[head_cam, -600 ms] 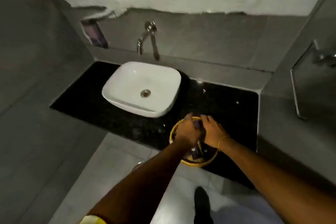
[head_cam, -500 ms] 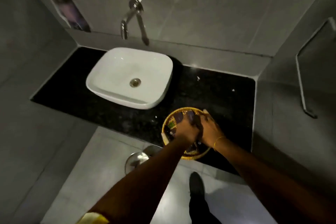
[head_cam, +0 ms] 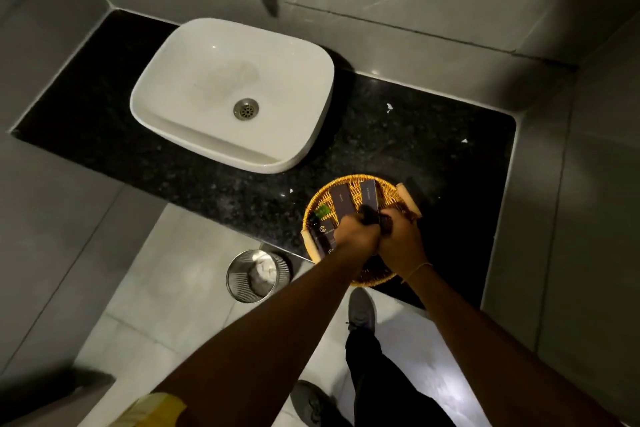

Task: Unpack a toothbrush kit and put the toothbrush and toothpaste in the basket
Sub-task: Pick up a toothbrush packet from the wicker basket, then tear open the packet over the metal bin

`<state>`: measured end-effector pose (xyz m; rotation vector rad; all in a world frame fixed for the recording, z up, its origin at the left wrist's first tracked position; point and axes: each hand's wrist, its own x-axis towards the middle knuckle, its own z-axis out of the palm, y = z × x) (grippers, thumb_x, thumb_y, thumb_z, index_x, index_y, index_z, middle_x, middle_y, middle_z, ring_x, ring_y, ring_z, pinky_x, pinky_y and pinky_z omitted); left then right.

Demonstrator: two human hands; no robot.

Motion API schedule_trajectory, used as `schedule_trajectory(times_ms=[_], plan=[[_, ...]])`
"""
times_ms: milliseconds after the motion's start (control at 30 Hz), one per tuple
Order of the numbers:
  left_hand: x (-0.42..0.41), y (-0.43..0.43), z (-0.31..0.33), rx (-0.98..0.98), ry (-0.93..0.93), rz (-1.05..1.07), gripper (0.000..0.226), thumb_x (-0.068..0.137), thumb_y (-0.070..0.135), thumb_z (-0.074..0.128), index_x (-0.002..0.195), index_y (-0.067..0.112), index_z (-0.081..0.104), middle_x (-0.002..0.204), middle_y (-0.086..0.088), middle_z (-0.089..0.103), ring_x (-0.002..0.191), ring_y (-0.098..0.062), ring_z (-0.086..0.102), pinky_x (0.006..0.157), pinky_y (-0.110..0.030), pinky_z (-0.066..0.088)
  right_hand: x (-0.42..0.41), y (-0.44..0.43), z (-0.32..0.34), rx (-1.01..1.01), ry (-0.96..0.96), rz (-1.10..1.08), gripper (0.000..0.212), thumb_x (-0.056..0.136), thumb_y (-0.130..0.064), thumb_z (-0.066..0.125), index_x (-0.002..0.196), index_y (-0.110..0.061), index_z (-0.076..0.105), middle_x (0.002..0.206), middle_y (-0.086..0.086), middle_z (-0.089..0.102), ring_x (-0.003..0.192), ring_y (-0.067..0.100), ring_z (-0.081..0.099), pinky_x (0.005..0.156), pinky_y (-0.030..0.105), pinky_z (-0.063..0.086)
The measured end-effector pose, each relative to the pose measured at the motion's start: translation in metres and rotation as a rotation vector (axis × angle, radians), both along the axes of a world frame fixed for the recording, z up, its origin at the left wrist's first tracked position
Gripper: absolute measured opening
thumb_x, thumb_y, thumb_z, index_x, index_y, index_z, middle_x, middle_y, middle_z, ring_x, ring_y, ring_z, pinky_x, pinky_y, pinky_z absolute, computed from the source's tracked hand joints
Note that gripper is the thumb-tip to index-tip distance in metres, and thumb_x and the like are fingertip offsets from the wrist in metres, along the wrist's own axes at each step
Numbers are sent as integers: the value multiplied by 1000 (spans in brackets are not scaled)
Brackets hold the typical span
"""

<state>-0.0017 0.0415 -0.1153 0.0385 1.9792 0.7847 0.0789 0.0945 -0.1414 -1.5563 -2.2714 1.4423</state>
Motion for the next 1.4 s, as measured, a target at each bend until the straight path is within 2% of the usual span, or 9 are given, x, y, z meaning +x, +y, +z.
schedule_trajectory(times_ms=[133, 200, 267, 367, 500, 667, 833, 1100, 1400], plan=[[-5, -33, 24, 157, -7, 149, 27, 86, 23, 75, 111, 27, 67, 117, -9, 75, 107, -30, 71, 99, -44, 58, 5, -14, 41, -144, 156, -32, 49, 82, 14, 63, 127, -4, 59, 96, 1, 66, 97, 24, 63, 84, 33, 55], [-8, -62, 41, 268, -54, 232, 19, 87, 15, 75, 100, 25, 65, 105, -9, 74, 103, -35, 72, 97, -53, 60, 7, -28, 64, -244, 222, -48, 48, 83, 10, 67, 126, -10, 60, 101, 6, 67, 93, 24, 67, 70, 29, 55], [-9, -96, 63, 368, -123, 255, 21, 94, 9, 70, 113, 15, 63, 104, -10, 73, 97, -30, 71, 91, -52, 59, 5, -42, 85, -288, 282, -50, 39, 86, -2, 71, 122, -13, 62, 109, 12, 67, 92, 27, 71, 62, 36, 59], [-4, -165, 95, 461, -173, 270, 28, 98, 6, 66, 125, 10, 62, 108, -14, 78, 94, -31, 73, 86, -55, 60, -1, -69, 113, -306, 376, -38, 36, 91, -12, 69, 126, -15, 60, 116, 11, 67, 98, 27, 71, 64, 40, 61], [20, -260, 130, 522, -101, 261, 22, 99, 8, 65, 118, 18, 67, 90, -9, 80, 81, -31, 77, 63, -43, 63, -12, -114, 144, -328, 455, 58, 26, 96, -11, 64, 121, -16, 64, 118, 17, 69, 94, 21, 68, 61, 37, 58], [60, -368, 156, 496, 7, 343, 25, 97, 11, 69, 118, 25, 73, 107, -9, 79, 83, -31, 79, 61, -41, 62, -9, -184, 173, -297, 411, 331, 17, 93, 2, 60, 98, -3, 76, 102, 31, 75, 80, 31, 72, 62, 39, 60], [96, -443, 168, 516, 95, 422, 23, 95, 10, 71, 115, 21, 75, 106, -16, 74, 77, -28, 78, 54, -37, 59, 5, -253, 187, -247, 399, 524, 19, 95, 2, 58, 103, 3, 76, 97, 29, 76, 86, 37, 76, 68, 47, 62], [125, -506, 171, 485, 172, 478, 21, 95, 11, 72, 113, 21, 77, 102, -20, 73, 75, -32, 79, 47, -34, 56, 27, -304, 195, -318, 395, 685, 18, 91, 3, 65, 105, 2, 76, 95, 30, 77, 93, 46, 74, 81, 56, 60], [135, -537, 172, 436, 178, 377, 21, 97, 16, 70, 115, 25, 76, 106, -15, 75, 71, -18, 78, 49, -34, 56, 51, -325, 184, -338, 351, 732, 19, 93, 1, 63, 104, -3, 78, 100, 21, 78, 92, 26, 78, 73, 41, 65]])
